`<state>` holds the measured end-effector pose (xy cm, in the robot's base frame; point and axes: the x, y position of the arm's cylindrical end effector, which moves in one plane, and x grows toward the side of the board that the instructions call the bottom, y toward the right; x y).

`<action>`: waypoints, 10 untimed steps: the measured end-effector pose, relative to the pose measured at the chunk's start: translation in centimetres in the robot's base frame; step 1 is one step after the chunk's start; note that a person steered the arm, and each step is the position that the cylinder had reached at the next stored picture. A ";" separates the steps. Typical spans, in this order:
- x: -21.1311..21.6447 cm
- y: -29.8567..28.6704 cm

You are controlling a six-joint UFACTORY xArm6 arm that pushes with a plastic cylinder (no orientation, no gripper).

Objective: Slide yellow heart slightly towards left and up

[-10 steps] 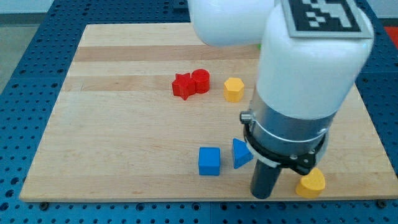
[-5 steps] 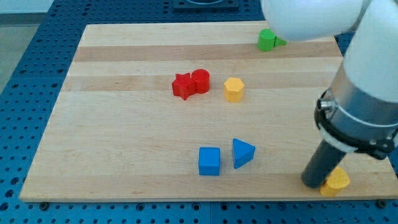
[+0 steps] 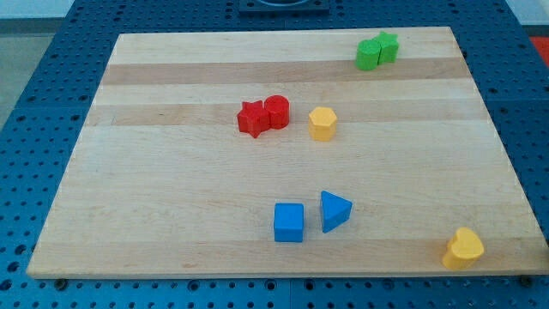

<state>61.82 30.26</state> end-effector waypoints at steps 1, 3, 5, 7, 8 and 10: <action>-0.1 -2.8; -0.1 -4.2; 0.0 -5.3; 0.0 -5.8; 0.0 -8.6; 0.0 -11.1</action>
